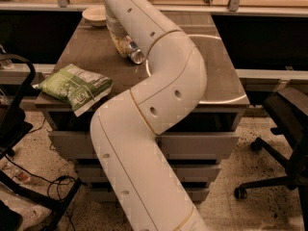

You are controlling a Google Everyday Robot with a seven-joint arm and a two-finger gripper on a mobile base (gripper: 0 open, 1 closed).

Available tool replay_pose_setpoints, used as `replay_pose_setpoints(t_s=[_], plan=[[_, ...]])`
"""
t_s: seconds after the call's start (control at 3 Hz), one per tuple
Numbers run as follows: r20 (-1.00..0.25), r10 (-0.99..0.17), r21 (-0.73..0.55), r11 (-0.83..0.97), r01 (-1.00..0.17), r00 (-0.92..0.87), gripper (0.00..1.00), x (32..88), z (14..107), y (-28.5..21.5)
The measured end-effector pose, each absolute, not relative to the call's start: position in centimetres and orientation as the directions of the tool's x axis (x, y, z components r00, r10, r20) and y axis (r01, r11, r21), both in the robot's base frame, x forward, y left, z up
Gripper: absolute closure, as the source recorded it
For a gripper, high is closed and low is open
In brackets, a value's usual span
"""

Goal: Place redbull can upright

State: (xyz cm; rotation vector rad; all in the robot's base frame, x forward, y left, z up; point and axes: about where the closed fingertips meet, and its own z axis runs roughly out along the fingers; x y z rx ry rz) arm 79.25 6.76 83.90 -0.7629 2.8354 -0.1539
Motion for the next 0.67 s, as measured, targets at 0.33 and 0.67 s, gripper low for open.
replay_pose_setpoints(t_s=[0.33,0.67], plan=[[-0.190,-0.507,-0.153,0.861,-0.485,-0.841,1.00,79.92,83.55,7.11],[-0.190,-0.507,-0.153,0.861,-0.485,-0.841,1.00,79.92,83.55,7.11]])
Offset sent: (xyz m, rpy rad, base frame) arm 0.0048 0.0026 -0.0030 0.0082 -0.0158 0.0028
